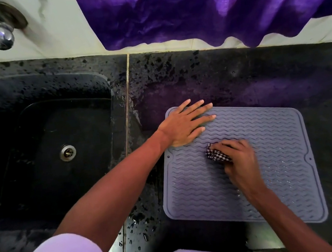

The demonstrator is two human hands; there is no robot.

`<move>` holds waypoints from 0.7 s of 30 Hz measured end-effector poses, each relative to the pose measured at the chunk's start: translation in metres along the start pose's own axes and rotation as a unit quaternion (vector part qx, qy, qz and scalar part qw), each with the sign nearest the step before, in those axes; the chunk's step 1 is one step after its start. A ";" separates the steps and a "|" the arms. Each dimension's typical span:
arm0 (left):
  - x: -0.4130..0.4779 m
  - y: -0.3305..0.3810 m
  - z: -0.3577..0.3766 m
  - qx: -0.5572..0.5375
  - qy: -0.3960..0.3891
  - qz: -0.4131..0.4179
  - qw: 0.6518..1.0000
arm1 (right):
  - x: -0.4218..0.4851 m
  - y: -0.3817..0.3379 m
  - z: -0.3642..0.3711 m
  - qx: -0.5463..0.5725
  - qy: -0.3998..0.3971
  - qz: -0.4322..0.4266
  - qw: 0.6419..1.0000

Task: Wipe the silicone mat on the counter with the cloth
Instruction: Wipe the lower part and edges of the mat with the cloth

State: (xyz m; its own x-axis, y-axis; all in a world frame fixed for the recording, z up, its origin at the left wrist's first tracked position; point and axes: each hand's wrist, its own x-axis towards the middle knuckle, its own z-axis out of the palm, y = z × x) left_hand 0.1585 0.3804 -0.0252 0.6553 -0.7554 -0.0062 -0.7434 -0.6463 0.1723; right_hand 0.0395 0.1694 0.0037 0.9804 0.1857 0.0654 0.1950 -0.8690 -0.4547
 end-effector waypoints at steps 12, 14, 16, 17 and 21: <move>0.002 -0.005 -0.002 -0.013 0.009 0.003 1.000 | 0.025 -0.088 0.042 0.088 -0.051 -0.120 0.988; 0.002 -0.004 -0.002 -0.017 0.008 0.003 1.000 | 0.023 -0.084 0.034 0.083 -0.071 -0.130 0.986; 0.001 -0.004 -0.001 -0.019 0.001 0.002 1.000 | 0.012 -0.072 0.019 0.079 -0.078 -0.129 0.985; 0.001 -0.004 -0.001 -0.021 -0.002 -0.001 1.000 | 0.006 -0.064 0.011 0.077 -0.072 -0.119 0.987; 0.003 0.001 -0.003 -0.027 -0.021 -0.029 0.999 | -0.013 -0.023 -0.012 0.024 -0.040 -0.056 0.997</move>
State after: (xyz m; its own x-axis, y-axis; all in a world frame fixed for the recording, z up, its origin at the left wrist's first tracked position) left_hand 0.1602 0.3777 -0.0220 0.6904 -0.7210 -0.0590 -0.6948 -0.6836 0.2236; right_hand 0.0227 0.1812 0.0244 0.9467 0.3183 0.0489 0.3004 -0.8180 -0.4905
